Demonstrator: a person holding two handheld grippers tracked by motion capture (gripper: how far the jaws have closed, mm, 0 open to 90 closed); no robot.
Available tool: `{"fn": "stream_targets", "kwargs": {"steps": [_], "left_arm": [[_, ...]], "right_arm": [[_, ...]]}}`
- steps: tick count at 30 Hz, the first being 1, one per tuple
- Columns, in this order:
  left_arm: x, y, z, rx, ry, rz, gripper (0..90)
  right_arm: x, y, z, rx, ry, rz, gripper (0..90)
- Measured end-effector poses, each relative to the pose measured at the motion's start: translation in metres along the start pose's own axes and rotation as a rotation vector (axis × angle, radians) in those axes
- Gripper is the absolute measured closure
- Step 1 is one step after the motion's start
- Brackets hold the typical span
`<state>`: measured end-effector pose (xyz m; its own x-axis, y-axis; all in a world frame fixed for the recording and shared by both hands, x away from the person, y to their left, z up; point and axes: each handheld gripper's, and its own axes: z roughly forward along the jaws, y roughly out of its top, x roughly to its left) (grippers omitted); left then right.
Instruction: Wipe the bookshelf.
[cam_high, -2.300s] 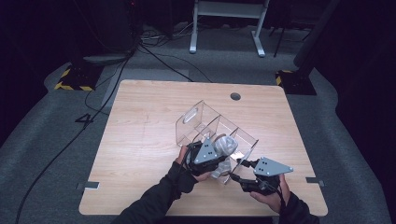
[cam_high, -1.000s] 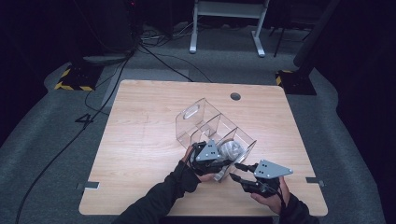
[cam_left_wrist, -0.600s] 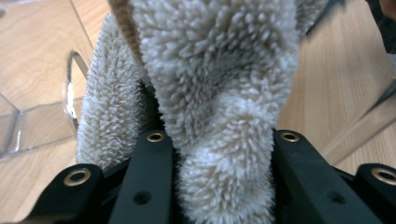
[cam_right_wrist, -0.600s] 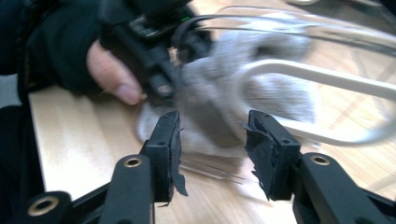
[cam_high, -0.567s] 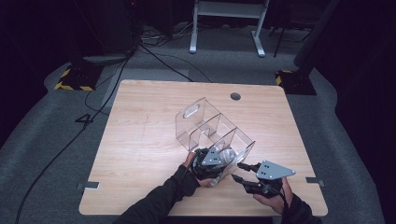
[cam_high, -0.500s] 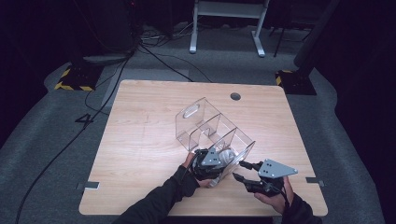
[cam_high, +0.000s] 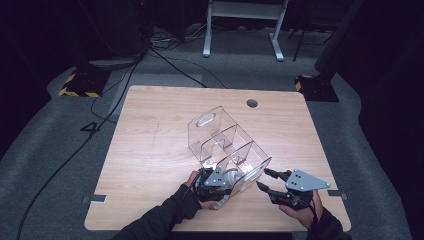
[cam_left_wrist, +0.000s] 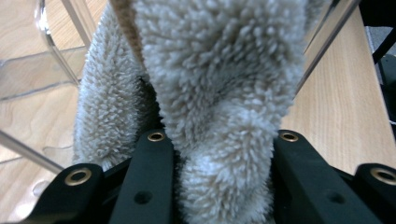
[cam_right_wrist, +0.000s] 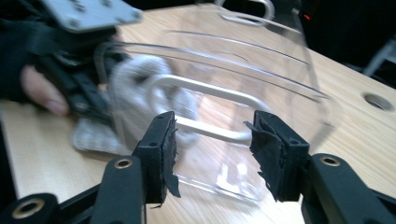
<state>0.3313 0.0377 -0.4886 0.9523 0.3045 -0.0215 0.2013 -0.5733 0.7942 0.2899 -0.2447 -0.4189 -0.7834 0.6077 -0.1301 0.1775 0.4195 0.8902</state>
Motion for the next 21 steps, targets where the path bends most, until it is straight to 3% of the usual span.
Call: {"fn": "stream_targets", "kwargs": {"steps": [1, 2, 6, 8, 14, 16, 21], "left_arm": [[0.0, 0.0, -0.001, 0.002, -0.001, 0.003, 71.7], [0.0, 0.0, -0.001, 0.002, -0.001, 0.003, 71.7], [-0.004, 0.001, -0.004, 0.007, 0.001, 0.014, 71.6], [-0.004, 0.002, -0.005, 0.013, 0.006, 0.023, 71.5], [-0.001, 0.017, -0.011, -0.019, 0.016, 0.07, 71.1], [0.0, 0.028, -0.014, -0.061, 0.022, 0.084, 71.1], [0.001, 0.044, -0.02, -0.121, 0.026, 0.107, 71.2]], "right_arm": [[-0.002, 0.0, -0.002, 0.009, -0.029, 0.003, 50.3], [-0.002, 0.0, -0.002, 0.009, -0.029, 0.003, 50.3], [-0.018, -0.007, -0.001, 0.025, -0.1, 0.081, 44.0], [-0.021, -0.007, 0.001, 0.022, -0.092, 0.089, 43.6], [-0.026, -0.003, 0.015, 0.029, -0.068, 0.043, 41.3], [-0.026, -0.001, 0.019, 0.029, -0.065, 0.022, 44.3], [-0.027, -0.001, 0.021, 0.019, -0.067, 0.029, 46.6]]}}
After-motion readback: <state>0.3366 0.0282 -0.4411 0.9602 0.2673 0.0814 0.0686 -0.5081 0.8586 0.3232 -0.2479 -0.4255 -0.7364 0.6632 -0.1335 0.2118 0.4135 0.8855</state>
